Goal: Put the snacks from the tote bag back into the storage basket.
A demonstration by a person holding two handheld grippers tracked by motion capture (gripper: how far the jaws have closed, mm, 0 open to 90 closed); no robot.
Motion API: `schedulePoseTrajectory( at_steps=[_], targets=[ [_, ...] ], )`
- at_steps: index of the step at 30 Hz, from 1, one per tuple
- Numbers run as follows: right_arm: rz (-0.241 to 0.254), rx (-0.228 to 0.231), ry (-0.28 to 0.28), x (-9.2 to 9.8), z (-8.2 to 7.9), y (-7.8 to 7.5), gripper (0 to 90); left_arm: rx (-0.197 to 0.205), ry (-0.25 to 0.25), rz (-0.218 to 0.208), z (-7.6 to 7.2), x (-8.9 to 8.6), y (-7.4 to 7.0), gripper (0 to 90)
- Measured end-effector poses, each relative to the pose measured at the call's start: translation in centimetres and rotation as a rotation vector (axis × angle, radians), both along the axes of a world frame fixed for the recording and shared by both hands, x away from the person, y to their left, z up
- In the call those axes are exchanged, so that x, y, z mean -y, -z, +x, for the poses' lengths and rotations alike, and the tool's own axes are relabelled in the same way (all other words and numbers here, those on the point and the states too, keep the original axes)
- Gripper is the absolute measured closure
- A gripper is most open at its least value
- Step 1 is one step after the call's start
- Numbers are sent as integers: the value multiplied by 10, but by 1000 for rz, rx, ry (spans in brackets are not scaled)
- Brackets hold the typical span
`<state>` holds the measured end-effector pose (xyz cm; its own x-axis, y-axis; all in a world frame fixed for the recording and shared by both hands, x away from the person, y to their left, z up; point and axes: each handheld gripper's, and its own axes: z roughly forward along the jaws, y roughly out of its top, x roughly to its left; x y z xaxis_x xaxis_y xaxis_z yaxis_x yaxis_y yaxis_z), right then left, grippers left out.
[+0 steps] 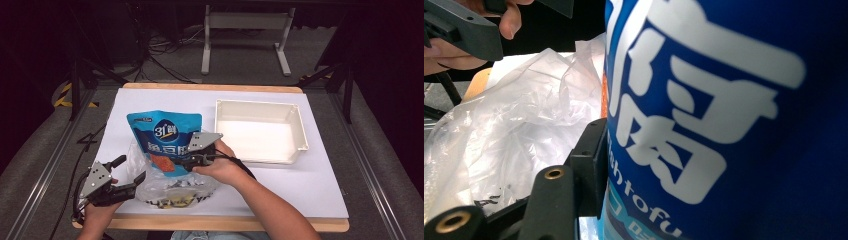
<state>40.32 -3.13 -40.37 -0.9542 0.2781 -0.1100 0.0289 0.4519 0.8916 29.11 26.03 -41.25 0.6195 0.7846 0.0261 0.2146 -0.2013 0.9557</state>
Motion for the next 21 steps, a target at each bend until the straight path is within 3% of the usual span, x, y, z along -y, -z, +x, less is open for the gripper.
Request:
schedulePoseTrajectory(
  at_steps=[15, 21],
  targets=[
    [-28, 6, 4, -4, -2, -5, 508, -1, -1, -1, 1, -2, 0, 184],
    [-21, 15, -8, -5, -5, -19, 512, -6, 3, 1, 1, -1, 0, 184]
  ],
)
